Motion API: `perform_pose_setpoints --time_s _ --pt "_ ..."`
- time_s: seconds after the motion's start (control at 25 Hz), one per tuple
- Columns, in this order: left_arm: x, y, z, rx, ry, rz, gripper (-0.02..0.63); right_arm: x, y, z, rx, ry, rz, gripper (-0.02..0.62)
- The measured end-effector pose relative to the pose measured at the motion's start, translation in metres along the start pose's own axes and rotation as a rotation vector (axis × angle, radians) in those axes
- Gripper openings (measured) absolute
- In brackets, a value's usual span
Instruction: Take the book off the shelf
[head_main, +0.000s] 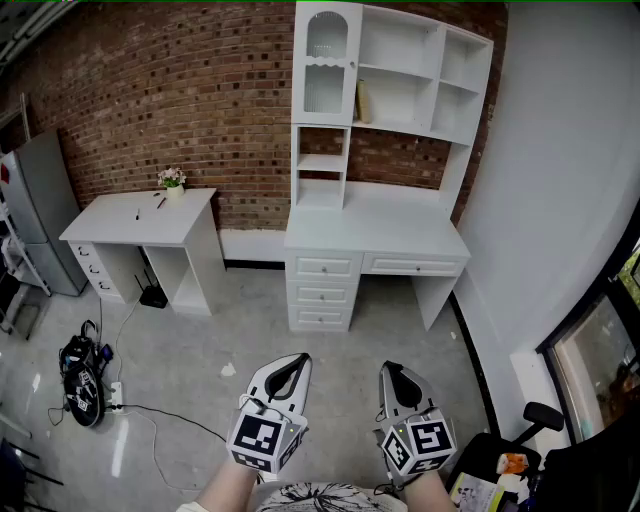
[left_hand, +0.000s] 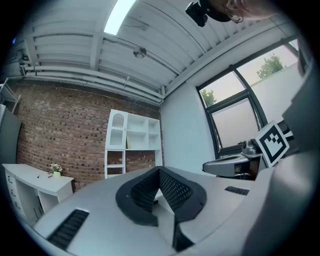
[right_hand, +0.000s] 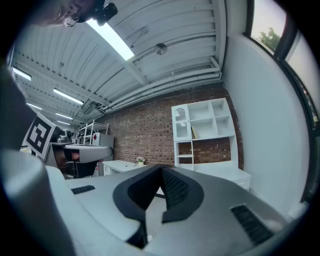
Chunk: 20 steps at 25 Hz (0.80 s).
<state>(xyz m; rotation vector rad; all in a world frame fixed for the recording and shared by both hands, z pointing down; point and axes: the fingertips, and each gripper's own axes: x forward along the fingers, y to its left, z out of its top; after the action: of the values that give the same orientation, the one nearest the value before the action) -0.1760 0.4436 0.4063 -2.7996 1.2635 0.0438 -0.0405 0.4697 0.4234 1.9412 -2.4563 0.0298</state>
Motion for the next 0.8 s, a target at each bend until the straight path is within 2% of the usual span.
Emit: perform_pose_setpoints --time_s 0.56,0.8 --pt "0.011 0.009 -0.007 -0.024 0.023 0.011 0.008 0.011 -0.007 -0.006 0.024 0.026 -0.014 0.006" --pt "0.015 0.023 -0.018 -0.039 0.038 0.009 0.008 0.026 -0.011 -0.015 0.018 0.049 -0.048 0.006"
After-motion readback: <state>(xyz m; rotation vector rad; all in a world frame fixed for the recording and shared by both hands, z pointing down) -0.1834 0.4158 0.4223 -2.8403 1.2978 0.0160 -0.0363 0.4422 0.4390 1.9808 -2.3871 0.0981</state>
